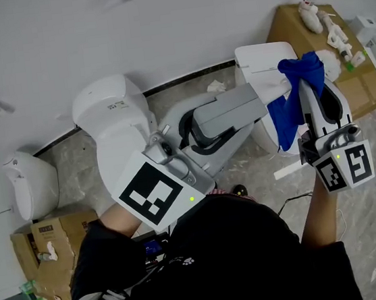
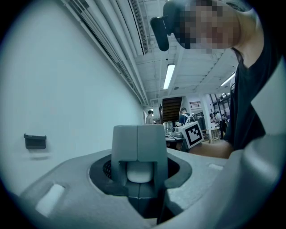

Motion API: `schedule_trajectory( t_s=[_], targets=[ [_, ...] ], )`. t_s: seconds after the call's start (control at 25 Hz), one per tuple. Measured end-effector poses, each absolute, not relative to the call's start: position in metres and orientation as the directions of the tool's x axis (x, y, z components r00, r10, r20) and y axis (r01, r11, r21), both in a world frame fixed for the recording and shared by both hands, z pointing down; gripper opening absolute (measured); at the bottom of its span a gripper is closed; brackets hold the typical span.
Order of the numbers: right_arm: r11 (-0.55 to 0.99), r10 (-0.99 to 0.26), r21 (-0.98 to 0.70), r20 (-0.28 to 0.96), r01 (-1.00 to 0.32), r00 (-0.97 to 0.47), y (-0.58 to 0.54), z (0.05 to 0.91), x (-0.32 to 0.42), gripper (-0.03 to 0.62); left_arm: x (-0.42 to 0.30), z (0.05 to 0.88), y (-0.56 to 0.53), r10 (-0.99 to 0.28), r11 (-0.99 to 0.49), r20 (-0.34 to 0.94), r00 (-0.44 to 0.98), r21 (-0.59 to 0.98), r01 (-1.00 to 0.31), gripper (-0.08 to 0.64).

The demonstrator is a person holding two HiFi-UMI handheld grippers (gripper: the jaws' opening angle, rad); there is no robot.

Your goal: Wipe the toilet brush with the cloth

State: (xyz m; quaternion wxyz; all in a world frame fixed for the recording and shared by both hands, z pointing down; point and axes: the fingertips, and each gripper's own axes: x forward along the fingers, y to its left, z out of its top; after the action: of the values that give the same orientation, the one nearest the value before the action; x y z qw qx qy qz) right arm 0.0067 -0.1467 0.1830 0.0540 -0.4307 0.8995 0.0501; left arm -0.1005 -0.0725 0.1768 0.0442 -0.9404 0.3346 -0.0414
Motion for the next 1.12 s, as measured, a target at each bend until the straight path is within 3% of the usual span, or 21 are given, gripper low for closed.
schedule_trajectory(
  t_s=[1.12],
  targets=[
    [0.462,-0.879,0.034,-0.118,-0.886,-0.463,-0.159,0.192,0.061,0.066,-0.096,0.169,-0.066,-0.583,-0.807,0.029,0.812,-0.135,-0.575,0.163]
  ],
)
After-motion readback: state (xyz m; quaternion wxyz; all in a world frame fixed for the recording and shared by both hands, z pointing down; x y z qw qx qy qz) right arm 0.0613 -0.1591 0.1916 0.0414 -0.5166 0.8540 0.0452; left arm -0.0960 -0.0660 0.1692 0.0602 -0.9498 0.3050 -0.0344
